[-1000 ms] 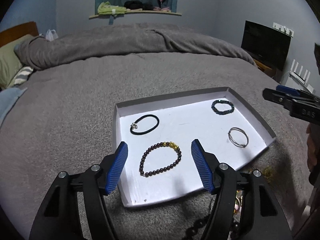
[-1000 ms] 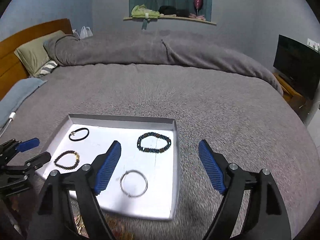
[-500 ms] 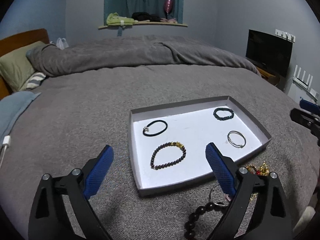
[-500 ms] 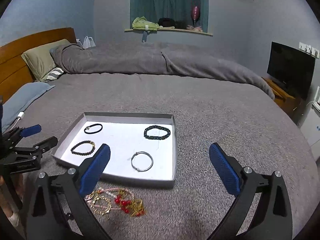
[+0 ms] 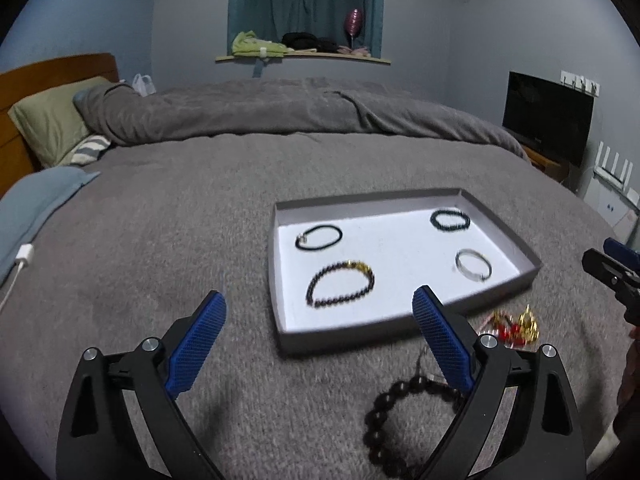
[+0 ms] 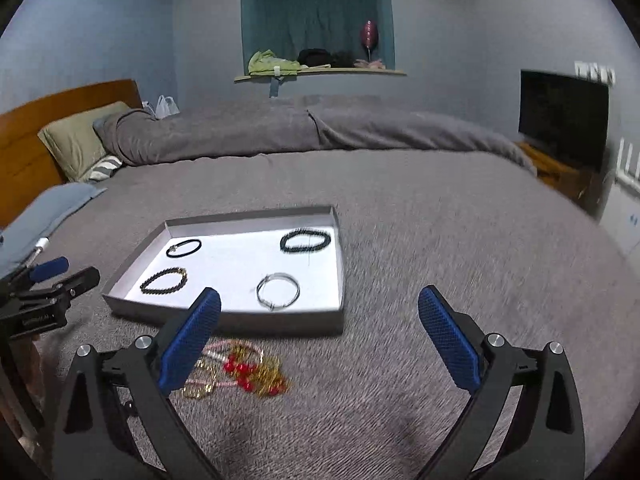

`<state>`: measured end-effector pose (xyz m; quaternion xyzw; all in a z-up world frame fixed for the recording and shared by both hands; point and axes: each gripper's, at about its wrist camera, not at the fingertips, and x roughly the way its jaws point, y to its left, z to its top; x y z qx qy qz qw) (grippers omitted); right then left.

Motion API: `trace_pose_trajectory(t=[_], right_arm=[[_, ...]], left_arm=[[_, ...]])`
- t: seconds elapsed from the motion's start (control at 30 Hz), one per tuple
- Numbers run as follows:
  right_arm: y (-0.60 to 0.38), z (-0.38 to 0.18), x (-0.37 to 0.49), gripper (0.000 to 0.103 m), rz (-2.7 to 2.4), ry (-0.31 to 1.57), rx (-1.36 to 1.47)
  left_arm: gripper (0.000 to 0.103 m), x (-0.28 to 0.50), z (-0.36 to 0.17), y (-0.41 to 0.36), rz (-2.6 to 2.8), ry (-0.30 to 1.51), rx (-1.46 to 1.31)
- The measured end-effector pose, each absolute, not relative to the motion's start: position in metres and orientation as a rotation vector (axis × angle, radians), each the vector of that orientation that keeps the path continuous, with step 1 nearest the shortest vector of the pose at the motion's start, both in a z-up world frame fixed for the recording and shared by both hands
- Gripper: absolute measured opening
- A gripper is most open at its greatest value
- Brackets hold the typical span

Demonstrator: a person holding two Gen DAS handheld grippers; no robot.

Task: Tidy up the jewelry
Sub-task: 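Withdraw both tools from the tray toward the remaining jewelry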

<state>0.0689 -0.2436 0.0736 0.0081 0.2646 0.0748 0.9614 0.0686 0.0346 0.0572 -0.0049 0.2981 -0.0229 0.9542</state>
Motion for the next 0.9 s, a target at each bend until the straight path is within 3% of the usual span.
trace_pose_trajectory(t=[0.63, 0.7, 0.9], right_arm=[[-0.248, 0.028, 0.062, 0.098, 0.251, 0.603, -0.047], [-0.241, 0.025, 0.062, 0.096, 0.272, 0.620, -0.065], [-0.229, 0.021, 0.061, 0.078, 0.291, 0.630, -0.114]], left_arm=[[0.094, 0.015, 0.011, 0.013, -0.108, 0.648, 0.065], [0.094, 0.017, 0.009, 0.014, -0.111, 0.650, 0.046], [0.092, 0.021, 0.007, 0.015, -0.146, 0.667, 0.023]])
